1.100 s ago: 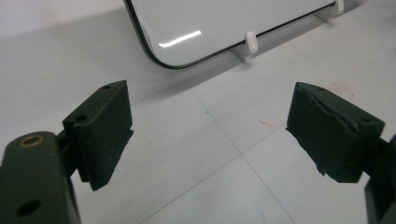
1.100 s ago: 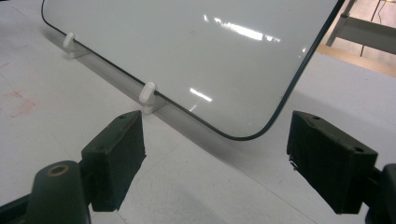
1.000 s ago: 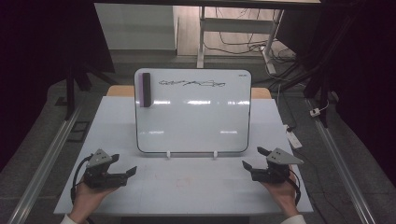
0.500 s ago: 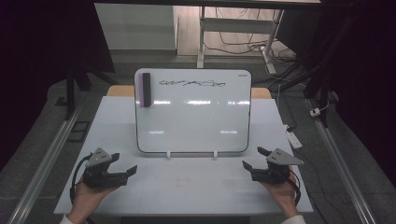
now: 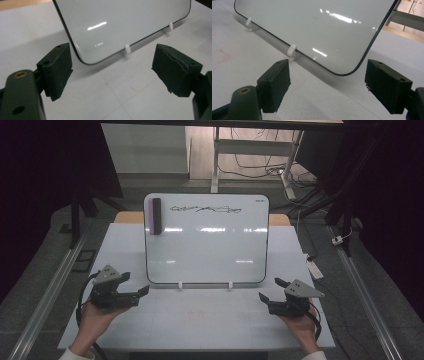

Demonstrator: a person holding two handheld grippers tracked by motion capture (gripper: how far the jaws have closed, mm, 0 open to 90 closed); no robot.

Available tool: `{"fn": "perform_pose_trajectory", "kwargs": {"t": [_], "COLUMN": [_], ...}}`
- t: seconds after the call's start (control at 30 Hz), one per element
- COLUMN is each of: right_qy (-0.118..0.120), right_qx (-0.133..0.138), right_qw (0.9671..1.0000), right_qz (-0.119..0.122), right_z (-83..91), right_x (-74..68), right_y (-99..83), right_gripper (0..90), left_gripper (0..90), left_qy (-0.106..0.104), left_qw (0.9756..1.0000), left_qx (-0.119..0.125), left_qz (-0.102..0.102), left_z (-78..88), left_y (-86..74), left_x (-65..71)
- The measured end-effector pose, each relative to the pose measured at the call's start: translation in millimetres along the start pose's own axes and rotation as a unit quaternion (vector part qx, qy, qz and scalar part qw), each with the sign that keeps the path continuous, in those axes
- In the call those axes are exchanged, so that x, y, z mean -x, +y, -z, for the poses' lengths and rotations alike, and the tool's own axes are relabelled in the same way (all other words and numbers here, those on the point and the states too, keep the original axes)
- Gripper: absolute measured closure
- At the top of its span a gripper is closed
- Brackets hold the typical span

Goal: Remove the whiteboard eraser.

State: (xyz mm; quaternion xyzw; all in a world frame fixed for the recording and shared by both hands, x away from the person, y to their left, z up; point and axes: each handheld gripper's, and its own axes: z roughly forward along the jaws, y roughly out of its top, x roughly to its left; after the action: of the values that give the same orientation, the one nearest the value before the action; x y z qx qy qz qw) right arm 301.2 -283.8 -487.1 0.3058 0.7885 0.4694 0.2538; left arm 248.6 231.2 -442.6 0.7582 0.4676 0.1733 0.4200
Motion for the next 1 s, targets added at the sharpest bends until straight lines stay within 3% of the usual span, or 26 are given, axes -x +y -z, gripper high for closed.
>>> {"fn": "perform_pose_trajectory", "kwargs": {"t": [0.3,0.53,1.0], "right_qy": [0.000,-0.002,-0.001], "right_qx": [-0.001,-0.004,-0.011], "right_qw": [1.0000,1.0000,0.9999], "right_qz": [0.003,-0.001,0.005], "right_z": [-1.2,-1.0,-4.0], "right_x": [-1.9,-1.9,-3.9], "right_y": [0.6,-0.9,-2.1], "right_gripper": [19.7,19.8,19.8], "left_gripper": [18.6,19.5,24.8], "left_qy": [0.009,0.024,0.066], "left_qw": [0.9994,0.9988,0.9962], "left_qx": [0.032,0.042,0.050], "left_qz": [-0.009,-0.006,0.026], "left_z": [-1.7,-14.7,-46.0], "left_y": [46.2,80.8,138.8], "left_x": [-0.3,-2.9,-29.6]}}
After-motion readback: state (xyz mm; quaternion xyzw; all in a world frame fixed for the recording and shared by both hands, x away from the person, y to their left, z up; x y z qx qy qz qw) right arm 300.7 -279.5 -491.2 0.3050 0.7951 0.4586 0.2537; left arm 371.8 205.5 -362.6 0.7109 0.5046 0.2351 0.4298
